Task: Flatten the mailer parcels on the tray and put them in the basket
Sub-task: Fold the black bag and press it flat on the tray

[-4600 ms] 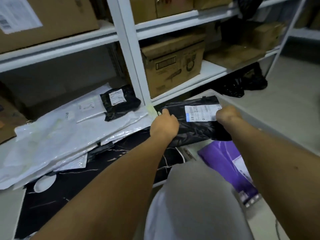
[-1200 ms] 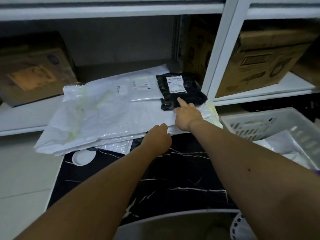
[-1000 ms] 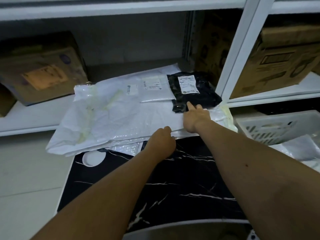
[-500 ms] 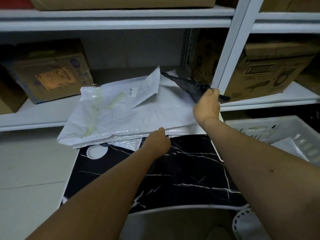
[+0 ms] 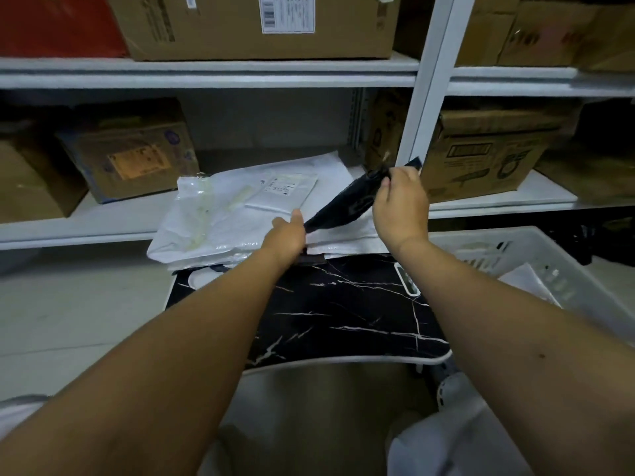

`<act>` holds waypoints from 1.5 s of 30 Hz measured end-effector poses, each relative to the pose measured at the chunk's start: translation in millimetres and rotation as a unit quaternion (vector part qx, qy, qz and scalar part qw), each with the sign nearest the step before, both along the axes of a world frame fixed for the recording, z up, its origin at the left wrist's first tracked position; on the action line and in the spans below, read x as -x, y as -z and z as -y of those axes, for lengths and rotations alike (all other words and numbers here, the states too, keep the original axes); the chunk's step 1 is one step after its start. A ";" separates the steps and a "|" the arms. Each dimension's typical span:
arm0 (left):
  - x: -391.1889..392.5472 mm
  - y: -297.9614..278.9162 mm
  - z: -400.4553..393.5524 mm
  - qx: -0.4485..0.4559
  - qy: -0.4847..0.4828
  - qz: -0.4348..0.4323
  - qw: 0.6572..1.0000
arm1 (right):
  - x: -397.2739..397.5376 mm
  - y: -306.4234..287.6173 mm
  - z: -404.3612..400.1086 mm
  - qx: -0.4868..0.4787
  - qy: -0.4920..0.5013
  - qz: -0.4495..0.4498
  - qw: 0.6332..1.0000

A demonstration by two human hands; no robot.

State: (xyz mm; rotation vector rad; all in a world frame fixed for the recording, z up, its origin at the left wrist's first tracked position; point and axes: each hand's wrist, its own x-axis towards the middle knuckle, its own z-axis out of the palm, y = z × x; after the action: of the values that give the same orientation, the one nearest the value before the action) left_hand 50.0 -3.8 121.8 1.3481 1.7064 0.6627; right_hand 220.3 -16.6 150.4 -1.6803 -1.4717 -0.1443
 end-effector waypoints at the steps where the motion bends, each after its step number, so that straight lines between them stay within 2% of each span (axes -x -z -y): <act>1: 4.3 -2.7 4.6 0.008 -0.013 0.023 1.000 | 2.8 -0.3 6.9 -0.002 -0.002 -0.007 1.000; 6: 20.1 -2.6 28.0 0.062 -0.012 0.092 0.994 | 15.5 1.6 25.0 0.006 0.001 -0.053 0.999; 8: 23.4 1.8 38.3 0.076 0.009 0.100 0.992 | 21.1 2.3 30.5 0.004 0.001 -0.083 0.997; 11: 26.4 8.1 40.1 0.056 -0.012 0.094 0.994 | 29.2 1.1 38.1 0.003 0.002 -0.139 0.990; 12: 28.0 7.2 40.3 0.029 -0.024 0.055 0.998 | 31.2 0.4 41.2 0.007 0.004 -0.162 0.987; 13: 31.5 7.5 40.7 -0.006 -0.025 -0.021 0.999 | 32.5 0.1 44.0 0.017 0.008 -0.190 0.982; 15: 38.0 8.7 45.2 -0.098 -0.021 -0.205 0.974 | 31.2 2.6 48.9 0.047 0.029 -0.250 0.967; 18: 46.7 13.3 61.1 -0.161 -0.009 -0.306 0.938 | 22.7 20.2 54.7 0.141 0.056 -0.297 0.943; 20: 48.2 28.7 68.0 -0.157 0.033 -0.364 0.918 | 14.7 43.9 57.3 0.225 0.047 -0.262 0.937; 22: 48.1 45.0 74.4 -0.123 0.085 -0.405 0.902 | 8.2 70.8 61.4 0.321 0.029 -0.161 0.933; 24: 44.4 58.6 81.1 -0.088 0.120 -0.425 0.893 | 2.9 97.9 66.4 0.401 0.032 -0.077 0.912; 28: 31.0 79.8 89.2 -0.018 0.173 -0.427 0.888 | -0.8 128.9 77.4 0.471 0.051 -0.016 0.880; 32: 23.6 99.0 89.2 0.043 0.202 -0.399 0.894 | 2.8 141.0 76.9 0.479 0.074 -0.001 0.875; 35: 22.1 108.7 85.0 0.047 0.199 -0.400 0.893 | 8.1 149.7 70.6 0.471 0.083 -0.002 0.878; 38: 20.9 115.7 81.6 -0.001 0.181 -0.410 0.894 | 17.0 156.4 66.2 0.454 0.106 -0.004 0.884; 40: 22.1 122.9 79.0 -0.056 0.149 -0.429 0.889 | 25.2 162.3 65.3 0.403 0.122 0.038 0.906; 41: 22.8 126.8 77.6 -0.070 0.139 -0.436 0.886 | 30.2 164.5 65.1 0.366 0.109 0.069 0.922; 43: 23.0 137.0 76.2 -0.064 0.137 -0.437 0.887 | 41.8 171.5 66.7 0.321 0.016 0.133 0.938; 45: 20.8 147.0 76.8 -0.056 0.137 -0.443 0.884 | 54.4 181.1 70.2 0.312 -0.094 0.199 0.924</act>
State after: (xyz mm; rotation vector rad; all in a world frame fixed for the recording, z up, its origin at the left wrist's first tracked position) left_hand 29.1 -80.6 -25.2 2.1266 2.0981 -0.0715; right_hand 165.9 -86.9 -30.6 -2.0730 -2.1387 0.1140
